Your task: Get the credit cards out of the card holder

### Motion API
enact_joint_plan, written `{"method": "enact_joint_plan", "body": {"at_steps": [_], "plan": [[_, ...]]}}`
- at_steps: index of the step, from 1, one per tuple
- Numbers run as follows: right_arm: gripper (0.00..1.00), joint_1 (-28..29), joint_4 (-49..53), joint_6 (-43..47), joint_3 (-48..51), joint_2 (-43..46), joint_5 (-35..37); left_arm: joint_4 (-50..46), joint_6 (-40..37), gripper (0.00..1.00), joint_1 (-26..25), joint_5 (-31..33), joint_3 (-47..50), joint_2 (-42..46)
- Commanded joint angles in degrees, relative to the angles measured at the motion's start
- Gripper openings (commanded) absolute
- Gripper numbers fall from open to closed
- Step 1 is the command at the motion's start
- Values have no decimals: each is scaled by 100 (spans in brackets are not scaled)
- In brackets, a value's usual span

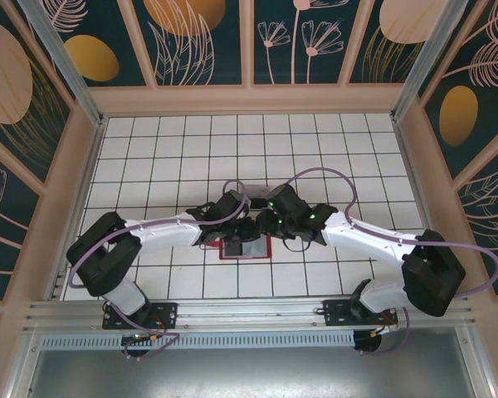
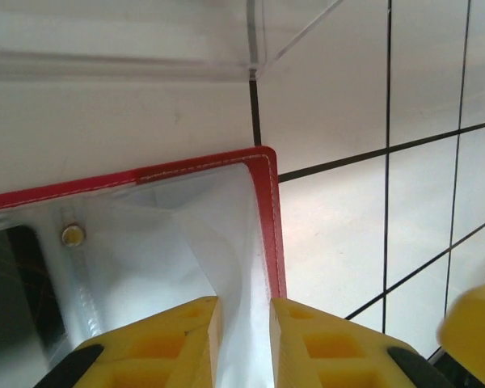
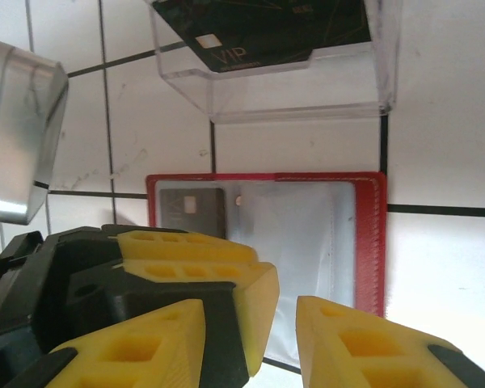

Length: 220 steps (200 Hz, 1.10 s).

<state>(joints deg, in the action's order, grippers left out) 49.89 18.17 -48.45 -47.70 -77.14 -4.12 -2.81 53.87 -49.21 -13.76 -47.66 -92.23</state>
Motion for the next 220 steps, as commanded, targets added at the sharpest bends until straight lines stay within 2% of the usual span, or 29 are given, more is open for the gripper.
{"method": "enact_joint_plan", "body": {"at_steps": [1, 56, 91, 142, 160, 220], "plan": [[36, -36, -358, -99, 164, 56, -288, -89, -139, 25, 93, 171, -30, 256], [34, -32, -1068, -246, 285, -321, -880, -360, -379, 24, 672, 216, 676, 929], [32, -23, -1389, -264, 246, -724, -1213, -619, -602, 23, 838, 313, 1014, 1167], [29, -14, -2036, -209, 358, -1282, -1736, -696, -784, 20, 878, 208, 1148, 1043], [28, -13, -2111, -179, 334, -1458, -1875, -879, -892, 20, 880, 372, 1120, 960], [27, -32, -2214, -49, 352, -1833, -1961, -1129, -1176, 20, 879, 325, 1018, 627]]}}
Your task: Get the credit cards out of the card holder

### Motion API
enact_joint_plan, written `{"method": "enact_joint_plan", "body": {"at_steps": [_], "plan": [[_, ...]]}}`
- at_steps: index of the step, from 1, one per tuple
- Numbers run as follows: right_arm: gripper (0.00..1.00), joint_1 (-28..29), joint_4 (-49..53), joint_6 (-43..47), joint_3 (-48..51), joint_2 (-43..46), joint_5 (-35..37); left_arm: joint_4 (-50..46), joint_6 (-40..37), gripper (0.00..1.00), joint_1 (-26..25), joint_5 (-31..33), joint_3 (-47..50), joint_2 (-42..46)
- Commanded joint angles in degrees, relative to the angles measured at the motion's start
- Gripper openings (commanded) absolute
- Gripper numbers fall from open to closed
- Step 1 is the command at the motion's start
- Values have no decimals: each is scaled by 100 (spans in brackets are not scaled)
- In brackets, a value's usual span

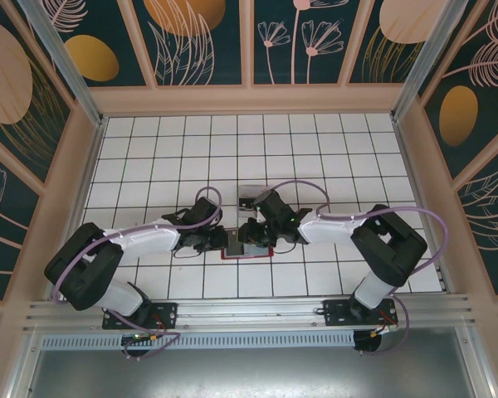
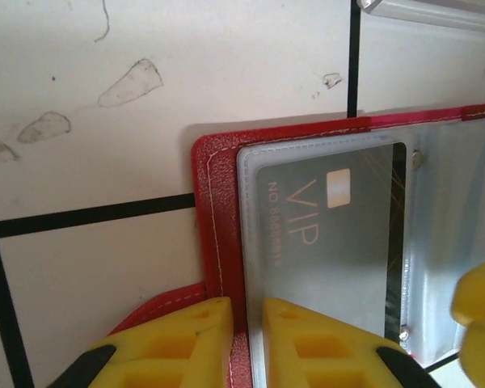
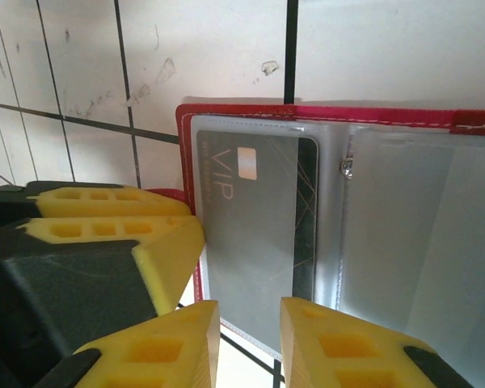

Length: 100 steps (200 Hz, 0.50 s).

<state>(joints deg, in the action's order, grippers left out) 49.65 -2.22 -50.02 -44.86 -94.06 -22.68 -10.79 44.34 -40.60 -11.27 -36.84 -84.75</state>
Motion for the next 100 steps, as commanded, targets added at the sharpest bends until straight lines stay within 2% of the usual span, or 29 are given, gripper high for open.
{"method": "enact_joint_plan", "body": {"at_steps": [1, 100], "plan": [[27, -8, -174, 107, 67, -149, -105, -338, -228, 20, 17, 83, -66, -125], [24, -17, 67, 288, 83, -337, 162, -767, -452, 20, 19, 397, -104, -486]]}}
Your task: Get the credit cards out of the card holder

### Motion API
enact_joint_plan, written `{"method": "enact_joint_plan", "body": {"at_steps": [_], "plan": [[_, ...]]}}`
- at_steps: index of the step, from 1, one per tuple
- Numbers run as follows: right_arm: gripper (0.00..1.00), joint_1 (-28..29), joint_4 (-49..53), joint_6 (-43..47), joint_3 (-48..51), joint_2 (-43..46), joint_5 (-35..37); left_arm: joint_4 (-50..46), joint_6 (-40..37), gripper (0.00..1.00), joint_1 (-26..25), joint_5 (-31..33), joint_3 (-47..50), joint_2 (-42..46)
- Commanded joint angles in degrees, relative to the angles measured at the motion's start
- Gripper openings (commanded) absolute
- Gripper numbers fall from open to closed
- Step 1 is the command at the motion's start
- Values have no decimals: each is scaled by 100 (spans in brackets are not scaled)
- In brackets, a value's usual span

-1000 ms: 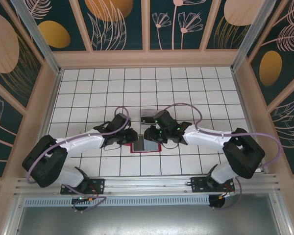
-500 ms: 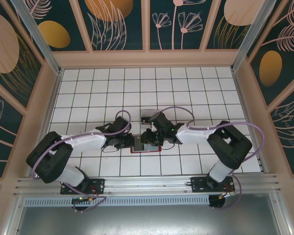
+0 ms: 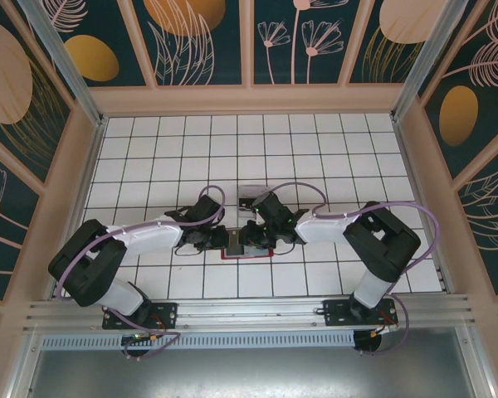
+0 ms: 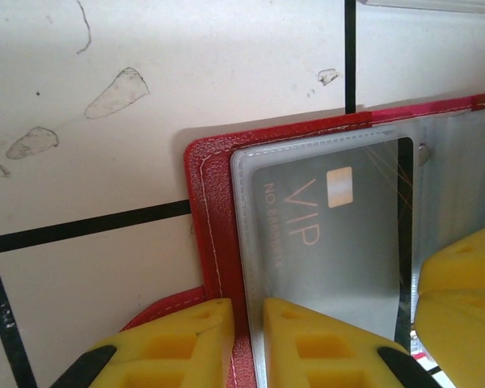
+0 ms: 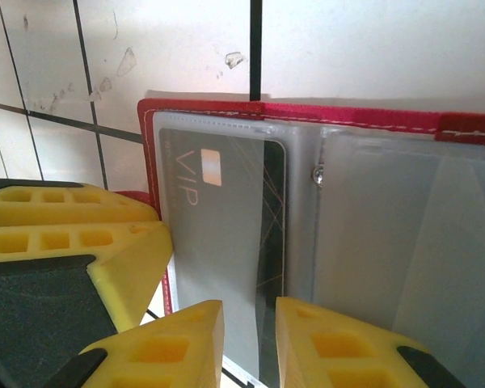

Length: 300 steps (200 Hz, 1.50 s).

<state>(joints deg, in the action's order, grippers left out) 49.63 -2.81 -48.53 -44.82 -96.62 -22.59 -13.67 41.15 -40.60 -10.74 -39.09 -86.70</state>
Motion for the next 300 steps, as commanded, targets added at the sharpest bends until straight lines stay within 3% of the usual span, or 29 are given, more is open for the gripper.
{"method": "enact_joint_plan", "body": {"at_steps": [1, 98, 195, 300], "plan": [[24, -14, 129, 141, 74, -79, 151, -479, -129, 20, 18, 340, 121, -293], [24, 18, -32, 204, 30, -305, -32, -391, -115, 19, 22, 204, 114, -348], [16, -3, -1253, -239, 477, -298, -667, -276, -62, 19, 19, 54, 130, -335], [13, -38, -1817, -560, 946, 149, -695, -347, -52, 19, 18, 115, 95, -322]]}}
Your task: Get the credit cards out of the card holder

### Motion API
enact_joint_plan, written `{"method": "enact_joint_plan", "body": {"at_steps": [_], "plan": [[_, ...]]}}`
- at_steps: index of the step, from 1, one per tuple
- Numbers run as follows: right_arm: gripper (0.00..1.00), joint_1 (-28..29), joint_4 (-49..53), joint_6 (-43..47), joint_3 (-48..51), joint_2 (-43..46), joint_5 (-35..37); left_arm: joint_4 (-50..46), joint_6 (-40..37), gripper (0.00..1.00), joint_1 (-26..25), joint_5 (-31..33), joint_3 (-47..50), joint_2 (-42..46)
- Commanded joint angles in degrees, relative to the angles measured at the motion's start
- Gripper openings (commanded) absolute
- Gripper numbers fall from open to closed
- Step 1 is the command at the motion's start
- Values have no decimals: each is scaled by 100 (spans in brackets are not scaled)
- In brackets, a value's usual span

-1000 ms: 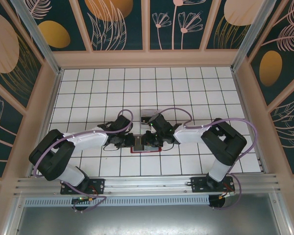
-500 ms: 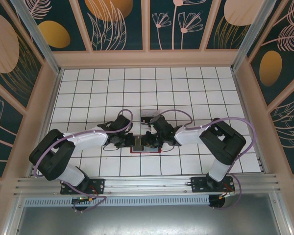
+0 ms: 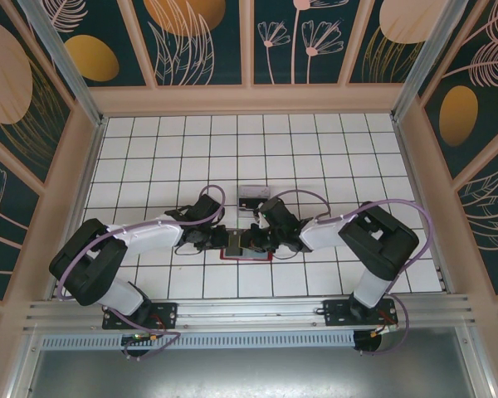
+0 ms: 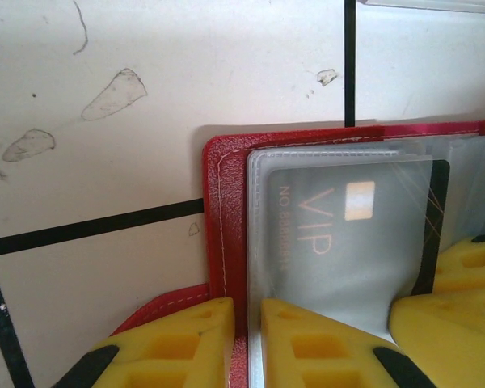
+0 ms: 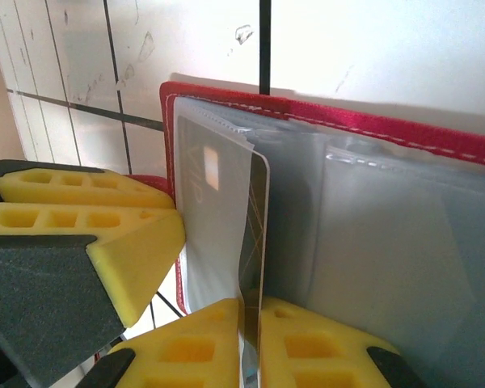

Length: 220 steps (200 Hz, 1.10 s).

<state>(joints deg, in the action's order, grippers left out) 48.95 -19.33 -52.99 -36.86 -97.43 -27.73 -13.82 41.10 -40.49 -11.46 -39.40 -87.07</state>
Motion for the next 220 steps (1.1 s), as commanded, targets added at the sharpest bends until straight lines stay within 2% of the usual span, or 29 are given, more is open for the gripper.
{"method": "enact_joint_plan", "body": {"at_steps": [1, 41, 91, 220], "plan": [[13, 28, -166, -119, 152, 236, -177, -332, -49, 19, 6, 183, 125, -285], [12, 27, -238, -164, 232, 341, -154, -358, -41, 19, 6, 189, 119, -277], [3, 27, -212, -146, 294, 428, -111, -397, -32, 20, 8, 206, 116, -249], [4, -131, 603, 137, 362, 744, 136, -419, 91, 20, 6, 241, 270, -53]]}}
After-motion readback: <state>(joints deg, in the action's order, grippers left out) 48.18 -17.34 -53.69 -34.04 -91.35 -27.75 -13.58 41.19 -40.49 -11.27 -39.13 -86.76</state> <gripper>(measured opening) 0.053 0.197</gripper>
